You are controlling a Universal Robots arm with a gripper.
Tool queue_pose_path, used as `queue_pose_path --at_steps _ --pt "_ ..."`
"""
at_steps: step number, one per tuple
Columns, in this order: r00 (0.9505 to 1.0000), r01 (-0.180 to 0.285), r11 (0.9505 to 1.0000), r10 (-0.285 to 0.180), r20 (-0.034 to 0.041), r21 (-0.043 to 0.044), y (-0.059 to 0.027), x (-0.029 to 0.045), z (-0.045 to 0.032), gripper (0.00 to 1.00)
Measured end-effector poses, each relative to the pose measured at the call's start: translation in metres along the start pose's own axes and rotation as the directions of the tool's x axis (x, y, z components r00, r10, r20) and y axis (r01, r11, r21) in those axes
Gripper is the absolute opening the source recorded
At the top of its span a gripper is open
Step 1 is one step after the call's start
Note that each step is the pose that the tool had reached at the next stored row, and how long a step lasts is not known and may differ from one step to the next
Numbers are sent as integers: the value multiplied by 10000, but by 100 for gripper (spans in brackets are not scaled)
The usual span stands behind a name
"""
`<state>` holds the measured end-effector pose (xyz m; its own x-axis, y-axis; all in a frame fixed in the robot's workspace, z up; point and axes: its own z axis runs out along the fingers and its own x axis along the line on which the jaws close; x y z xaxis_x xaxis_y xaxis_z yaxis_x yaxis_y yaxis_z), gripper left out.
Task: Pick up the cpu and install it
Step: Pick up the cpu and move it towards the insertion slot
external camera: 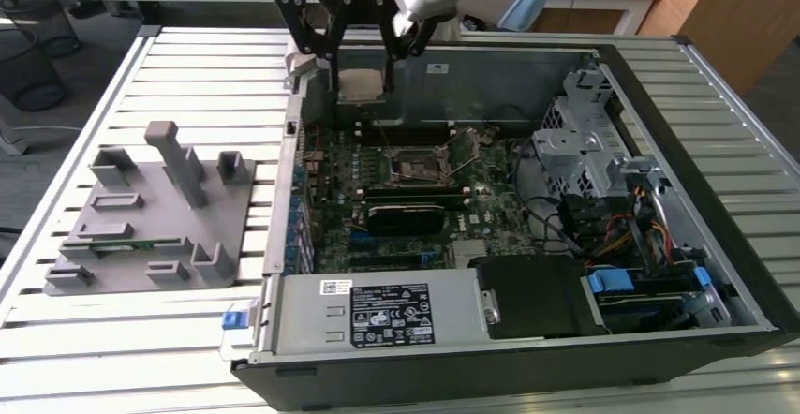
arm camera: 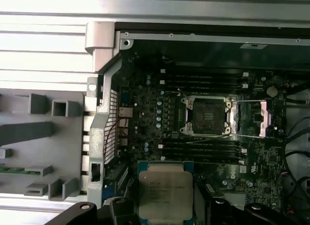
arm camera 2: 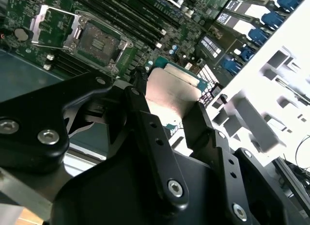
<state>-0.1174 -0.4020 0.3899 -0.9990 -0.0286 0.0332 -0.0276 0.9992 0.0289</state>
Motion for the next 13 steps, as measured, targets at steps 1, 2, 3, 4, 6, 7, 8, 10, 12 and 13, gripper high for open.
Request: queue_pose_path --at_steps 1,2,3,4,6,7,8,10,12,13 --pt "10000 0 10000 0 0 0 10 -27 1 54" --pt "10000 1 10000 -1 0 0 19 -54 1 54" --pt "10000 1 10000 -1 1 0 28 -84 1 54" --pt "10000 1 10000 -1 0 2 35 -108 1 54" --pt "10000 1 10000 -1 0 1 43 -145 2 54" --pt "10000 0 10000 0 0 0 46 -164 2 54" --pt "10000 0 10000 0 0 0 49 -187 2 54" --pt "10000 1 10000 -1 -1 1 52 -228 2 54" --pt "10000 1 10000 -1 -1 1 52 -259 2 54" --pt "10000 -1 10000 1 0 0 52 -273 2 54"
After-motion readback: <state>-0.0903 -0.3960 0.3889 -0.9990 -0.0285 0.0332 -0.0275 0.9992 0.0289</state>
